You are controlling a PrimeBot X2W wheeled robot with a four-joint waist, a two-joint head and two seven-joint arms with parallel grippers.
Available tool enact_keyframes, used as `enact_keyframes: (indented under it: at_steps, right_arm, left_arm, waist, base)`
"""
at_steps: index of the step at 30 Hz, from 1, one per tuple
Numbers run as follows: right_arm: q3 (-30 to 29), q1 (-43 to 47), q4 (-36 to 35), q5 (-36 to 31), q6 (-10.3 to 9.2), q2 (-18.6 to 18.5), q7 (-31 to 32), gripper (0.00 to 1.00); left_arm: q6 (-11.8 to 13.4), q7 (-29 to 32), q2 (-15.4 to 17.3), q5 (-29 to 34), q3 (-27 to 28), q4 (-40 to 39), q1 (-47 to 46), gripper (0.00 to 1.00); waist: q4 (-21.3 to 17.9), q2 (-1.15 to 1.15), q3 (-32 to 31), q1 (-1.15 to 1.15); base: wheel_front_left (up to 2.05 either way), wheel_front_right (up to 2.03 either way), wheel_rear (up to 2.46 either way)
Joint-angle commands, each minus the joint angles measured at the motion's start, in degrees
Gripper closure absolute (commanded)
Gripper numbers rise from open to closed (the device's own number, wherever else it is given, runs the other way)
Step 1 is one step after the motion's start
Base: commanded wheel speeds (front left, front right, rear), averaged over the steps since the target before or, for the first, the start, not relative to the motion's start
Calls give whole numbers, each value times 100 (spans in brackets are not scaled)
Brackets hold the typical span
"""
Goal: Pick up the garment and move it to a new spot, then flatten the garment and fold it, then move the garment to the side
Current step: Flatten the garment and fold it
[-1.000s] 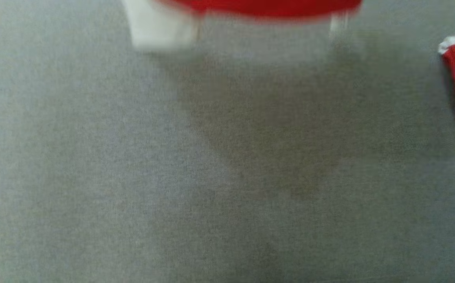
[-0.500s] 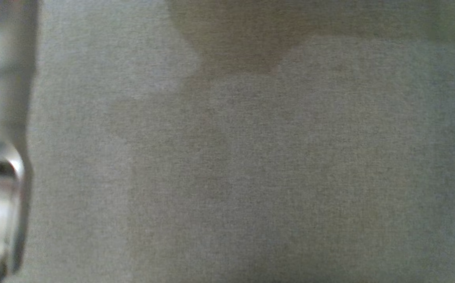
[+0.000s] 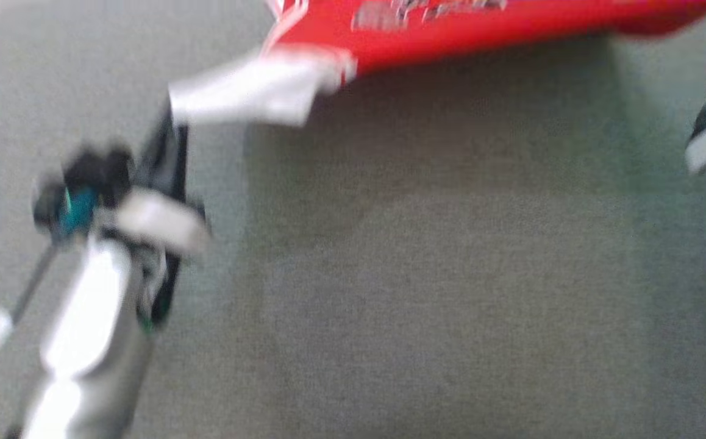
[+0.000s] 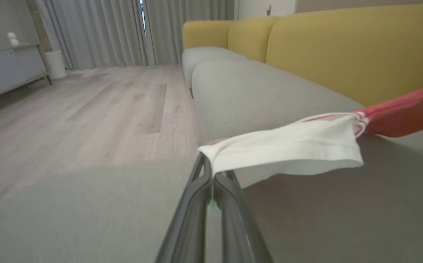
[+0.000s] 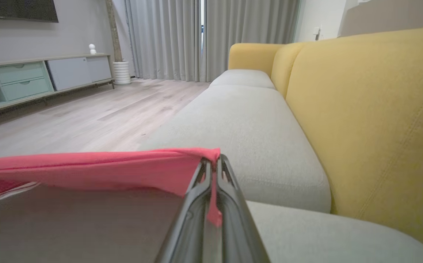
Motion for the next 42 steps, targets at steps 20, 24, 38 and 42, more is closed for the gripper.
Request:
enact_keyframes:
  at_steps: [20, 24, 38, 42]
  right_arm:
    - [-583, 4170, -2307, 387, -5, -308, 476, 100]
    - [-1099, 4768, -2967, 170, -5, -94, 908, 100]
    - [-1666, 4198, -2832, -333, -5, 810, 1335, 100]
    - [-1541, 3689, -2505, -348, -5, 838, 1252, 100]
  left_arm:
    - [1564, 1243, 773, -506, 332, -4028, 4847, 100]
    - [1741, 1392, 798, -477, 330, -4382, 5071, 100]
    - [1513, 1108, 110, -611, 267, -2986, 3038, 100]
    - [1375, 1022, -50, -623, 234, -2378, 2343, 100]
  waist:
    - [-204, 0, -1646, 2]
    - [-285, 0, -1554, 2]
    - [-404, 0, -615, 2]
    - [-428, 0, -343, 2]
  base:
    - [0, 0, 0]
    - [0, 0, 0]
    - [0, 0, 0]
    - [0, 0, 0]
